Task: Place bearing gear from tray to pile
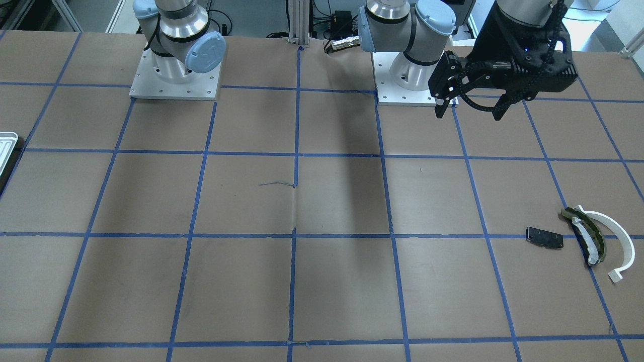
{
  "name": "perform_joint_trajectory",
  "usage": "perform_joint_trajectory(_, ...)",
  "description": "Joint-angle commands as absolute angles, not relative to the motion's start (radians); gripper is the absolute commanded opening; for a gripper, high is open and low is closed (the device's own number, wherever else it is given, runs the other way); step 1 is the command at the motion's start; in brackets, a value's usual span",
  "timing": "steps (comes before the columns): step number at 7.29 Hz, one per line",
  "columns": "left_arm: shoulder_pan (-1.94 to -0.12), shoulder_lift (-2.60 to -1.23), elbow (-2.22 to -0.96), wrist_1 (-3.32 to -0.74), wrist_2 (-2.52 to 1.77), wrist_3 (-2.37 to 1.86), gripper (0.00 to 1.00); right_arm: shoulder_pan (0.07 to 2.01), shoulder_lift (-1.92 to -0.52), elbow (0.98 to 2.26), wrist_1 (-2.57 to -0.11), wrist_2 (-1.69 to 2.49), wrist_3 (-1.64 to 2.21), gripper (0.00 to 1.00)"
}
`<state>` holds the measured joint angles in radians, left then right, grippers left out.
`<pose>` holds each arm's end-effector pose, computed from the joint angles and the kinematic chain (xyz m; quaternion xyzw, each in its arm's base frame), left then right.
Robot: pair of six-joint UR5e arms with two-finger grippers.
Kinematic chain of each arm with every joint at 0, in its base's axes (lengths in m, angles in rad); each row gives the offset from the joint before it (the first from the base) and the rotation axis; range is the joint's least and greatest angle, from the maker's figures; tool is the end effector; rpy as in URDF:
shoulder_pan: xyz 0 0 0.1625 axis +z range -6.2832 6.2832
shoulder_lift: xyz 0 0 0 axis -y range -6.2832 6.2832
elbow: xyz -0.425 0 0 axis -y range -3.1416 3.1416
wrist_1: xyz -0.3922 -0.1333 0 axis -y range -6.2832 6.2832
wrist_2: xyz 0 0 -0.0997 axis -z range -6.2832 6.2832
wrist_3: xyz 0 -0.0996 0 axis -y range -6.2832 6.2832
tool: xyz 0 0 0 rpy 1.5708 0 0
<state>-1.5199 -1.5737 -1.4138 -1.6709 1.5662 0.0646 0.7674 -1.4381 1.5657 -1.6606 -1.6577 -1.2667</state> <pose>-0.1085 -0.4999 0.5536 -0.0069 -0.9996 0.0271 0.0007 -0.3029 -0.4654 0.4309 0.2301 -0.9720 -0.0470 0.0059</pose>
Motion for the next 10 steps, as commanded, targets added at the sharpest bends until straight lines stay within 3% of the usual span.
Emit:
perform_joint_trajectory(1,-1.522,-1.575,-1.414,-1.672,1.568,0.064,1.00,0.536,-1.297,1.719,-2.005,-1.646,-1.648,1.00)
perform_joint_trajectory(4,-1.522,-1.577,-1.414,-1.671,1.568,0.064,1.00,0.361,-1.106,1.755,-2.229,-1.586,-1.740,1.00)
perform_joint_trajectory(9,-1.522,-1.577,-1.413,-1.669,1.566,0.064,1.00,0.347,-1.108,1.890,-2.427,-1.608,-1.733,0.96)
perform_joint_trajectory(10,-1.520,-1.575,-1.414,-1.669,1.568,0.064,1.00,0.347,-1.106,1.891,-2.428,-1.611,-1.735,0.91)
